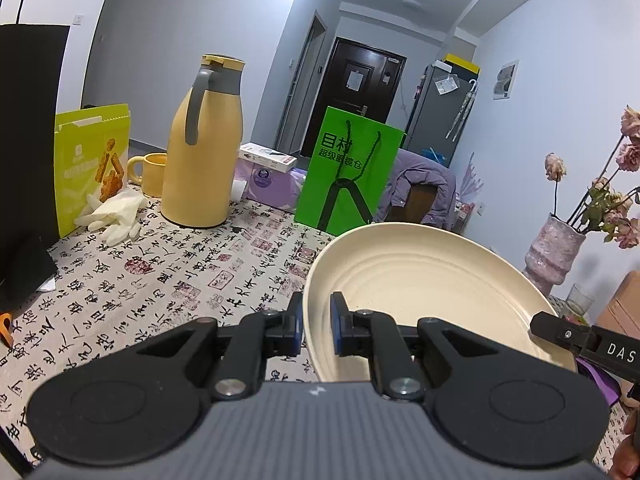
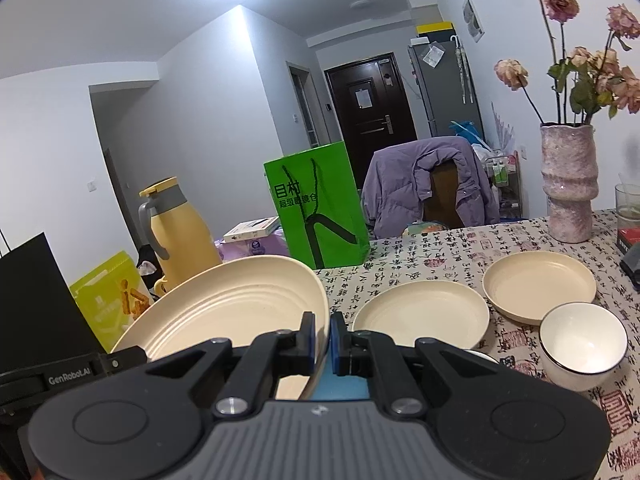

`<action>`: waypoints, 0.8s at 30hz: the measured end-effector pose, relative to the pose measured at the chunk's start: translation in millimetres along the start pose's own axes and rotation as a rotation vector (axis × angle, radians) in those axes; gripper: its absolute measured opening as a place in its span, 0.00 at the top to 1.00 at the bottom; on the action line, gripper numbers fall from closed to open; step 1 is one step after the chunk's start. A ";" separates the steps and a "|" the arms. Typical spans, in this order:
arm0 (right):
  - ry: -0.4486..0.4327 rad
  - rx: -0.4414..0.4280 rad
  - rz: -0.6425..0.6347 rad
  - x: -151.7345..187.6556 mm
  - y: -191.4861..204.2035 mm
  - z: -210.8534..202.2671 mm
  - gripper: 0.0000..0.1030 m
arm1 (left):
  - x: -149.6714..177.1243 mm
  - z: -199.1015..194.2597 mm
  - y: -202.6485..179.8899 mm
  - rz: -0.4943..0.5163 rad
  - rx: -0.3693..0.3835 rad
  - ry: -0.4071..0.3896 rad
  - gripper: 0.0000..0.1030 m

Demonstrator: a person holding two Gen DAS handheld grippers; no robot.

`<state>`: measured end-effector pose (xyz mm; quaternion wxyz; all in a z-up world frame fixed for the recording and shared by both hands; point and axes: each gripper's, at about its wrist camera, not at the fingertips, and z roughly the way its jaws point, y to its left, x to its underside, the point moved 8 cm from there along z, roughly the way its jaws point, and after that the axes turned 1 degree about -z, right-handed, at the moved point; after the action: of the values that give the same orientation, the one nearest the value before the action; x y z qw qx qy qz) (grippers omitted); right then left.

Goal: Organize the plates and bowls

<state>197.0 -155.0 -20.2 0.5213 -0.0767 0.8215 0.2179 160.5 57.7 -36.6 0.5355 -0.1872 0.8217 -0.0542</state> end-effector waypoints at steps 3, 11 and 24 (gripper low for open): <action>-0.005 0.002 0.008 2.7 -3.0 -6.9 0.92 | 3.4 -4.9 -4.5 0.008 0.001 -0.001 0.87; -0.020 0.009 0.028 5.7 -13.2 -25.7 0.92 | 10.6 -15.9 -16.5 0.027 0.011 -0.004 0.87; -0.028 0.036 0.064 22.6 -35.8 -50.0 0.92 | 32.4 -26.5 -36.5 0.060 0.041 0.014 0.87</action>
<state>158.5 -206.6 -32.2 0.5270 -0.0379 0.8199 0.2205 134.2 9.2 -42.8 0.5349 -0.1511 0.8294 -0.0562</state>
